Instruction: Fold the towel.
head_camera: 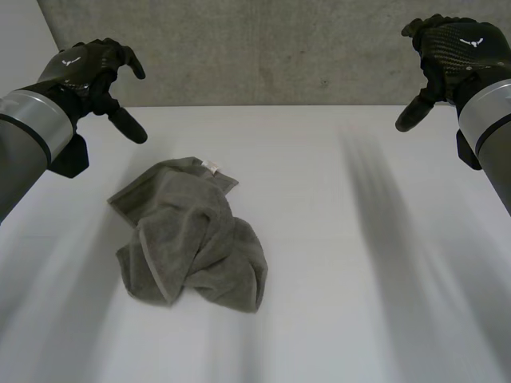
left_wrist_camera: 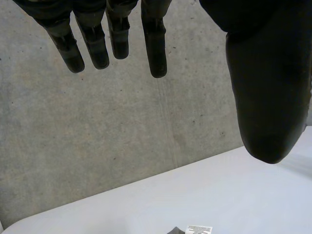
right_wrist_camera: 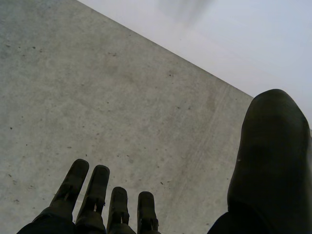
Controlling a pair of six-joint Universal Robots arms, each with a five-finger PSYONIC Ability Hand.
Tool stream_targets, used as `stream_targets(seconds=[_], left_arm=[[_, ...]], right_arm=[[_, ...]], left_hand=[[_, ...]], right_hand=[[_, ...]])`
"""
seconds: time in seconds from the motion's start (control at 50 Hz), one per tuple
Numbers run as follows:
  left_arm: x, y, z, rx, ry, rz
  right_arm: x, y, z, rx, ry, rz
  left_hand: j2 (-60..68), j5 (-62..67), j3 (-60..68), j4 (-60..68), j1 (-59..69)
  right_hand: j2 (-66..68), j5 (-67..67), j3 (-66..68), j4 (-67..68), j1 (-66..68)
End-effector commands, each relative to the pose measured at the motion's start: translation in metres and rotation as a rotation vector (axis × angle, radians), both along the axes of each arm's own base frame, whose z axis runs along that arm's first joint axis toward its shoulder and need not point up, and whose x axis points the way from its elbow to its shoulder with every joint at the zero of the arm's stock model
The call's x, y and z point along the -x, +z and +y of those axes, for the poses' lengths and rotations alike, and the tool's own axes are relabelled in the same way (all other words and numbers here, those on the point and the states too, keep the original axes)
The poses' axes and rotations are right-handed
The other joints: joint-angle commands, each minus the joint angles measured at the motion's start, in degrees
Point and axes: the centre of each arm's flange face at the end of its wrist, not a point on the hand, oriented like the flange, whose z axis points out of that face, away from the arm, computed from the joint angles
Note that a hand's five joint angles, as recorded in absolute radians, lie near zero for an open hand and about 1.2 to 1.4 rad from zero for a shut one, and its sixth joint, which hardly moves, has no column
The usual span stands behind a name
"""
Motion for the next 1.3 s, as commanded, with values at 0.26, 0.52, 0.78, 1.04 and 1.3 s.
stream_targets(seconds=[0.26, 0.52, 0.78, 1.04, 1.3], left_arm=[[0.019, -0.010, -0.003, 0.050, -0.159, -0.005], [0.033, -0.094, -0.022, 0.056, -0.466, -0.353], [0.013, -0.156, -0.029, -0.032, -0.541, -0.641], [0.013, -0.154, -0.026, -0.022, -0.544, -0.652], [0.017, -0.125, -0.018, 0.042, -0.531, -0.645]], right_arm=[[-0.029, -0.036, 0.022, -0.177, 0.271, 0.068], [-0.104, -0.135, 0.105, -0.543, 0.721, 0.208], [-0.133, -0.189, 0.116, -0.417, 0.650, 0.197], [-0.136, -0.204, 0.116, -0.425, 0.643, 0.219], [-0.046, -0.121, 0.019, -0.289, 0.403, 0.250]], left_hand=[[-3.4, -2.1, -4.0, -4.3, -6.4], [-3.4, -2.1, -4.0, -4.3, -6.4], [-3.3, -1.9, -3.8, -4.1, -6.2], [-3.1, -1.7, -3.6, -3.9, -6.1], [-3.4, -2.1, -4.0, -4.3, -6.4]], right_hand=[[-3.3, -3.0, -3.5, -4.1, -3.3], [-3.3, -3.0, -3.5, -4.1, -3.3], [4.3, 4.6, 4.1, 3.5, 4.3], [66.7, 67.0, 66.5, 65.9, 66.7], [66.7, 67.0, 66.5, 65.9, 66.7]])
